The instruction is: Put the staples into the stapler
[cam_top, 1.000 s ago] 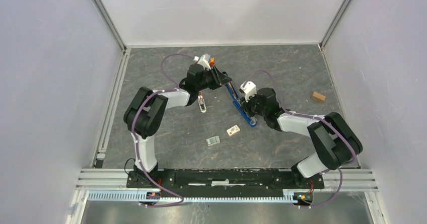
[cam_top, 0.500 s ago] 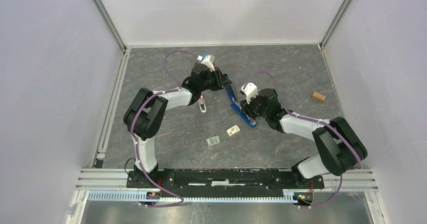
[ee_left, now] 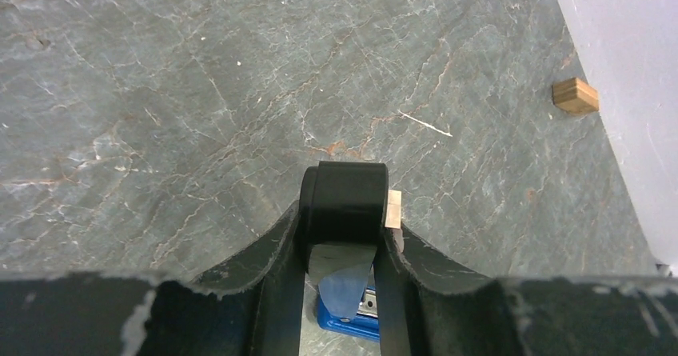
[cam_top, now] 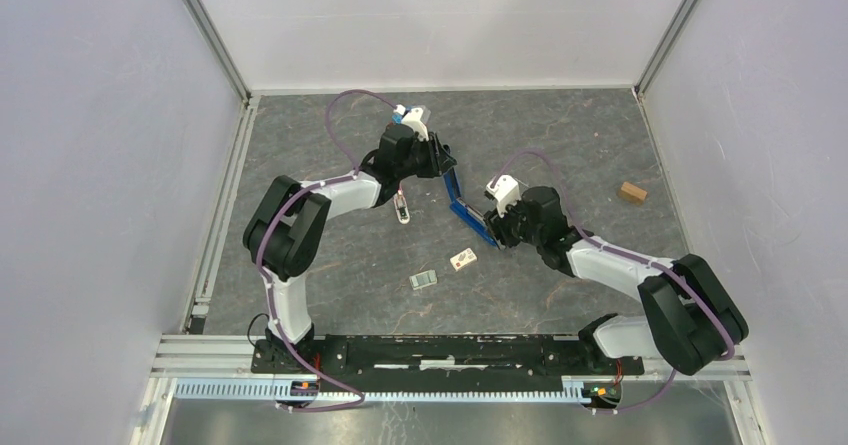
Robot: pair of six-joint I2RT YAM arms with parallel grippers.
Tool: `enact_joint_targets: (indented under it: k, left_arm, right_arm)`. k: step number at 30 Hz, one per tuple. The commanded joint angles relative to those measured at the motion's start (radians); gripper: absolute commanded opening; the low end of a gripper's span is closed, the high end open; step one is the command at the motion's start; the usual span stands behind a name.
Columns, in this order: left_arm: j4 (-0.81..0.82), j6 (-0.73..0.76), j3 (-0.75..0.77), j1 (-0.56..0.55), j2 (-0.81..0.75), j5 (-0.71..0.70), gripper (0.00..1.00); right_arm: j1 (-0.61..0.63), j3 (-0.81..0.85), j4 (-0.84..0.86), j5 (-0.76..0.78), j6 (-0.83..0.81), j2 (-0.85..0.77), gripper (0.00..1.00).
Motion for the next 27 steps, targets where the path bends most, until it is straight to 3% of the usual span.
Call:
enact_joint_targets:
  k: [1, 6, 15, 27]
  left_arm:
    - [0.083, 0.096, 0.014, -0.001, -0.070, -0.007, 0.02]
    - [0.181, 0.128, -0.033, -0.001, -0.078, 0.016, 0.02]
    - [0.313, 0.165, -0.087, -0.008, -0.084, 0.072, 0.02]
    - [0.333, 0.172, -0.101, -0.015, -0.084, 0.075, 0.02]
  right_arm:
    - [0.000, -0.009, 0.007, 0.008, -0.001, -0.018, 0.55]
    - [0.000, -0.045, 0.030, 0.010, 0.012, -0.046, 0.55]
    - [-0.002, -0.053, 0.081, 0.044, 0.011, -0.035, 0.44]
    - [-0.003, -0.044, 0.130, 0.001, 0.035, 0.051, 0.48]
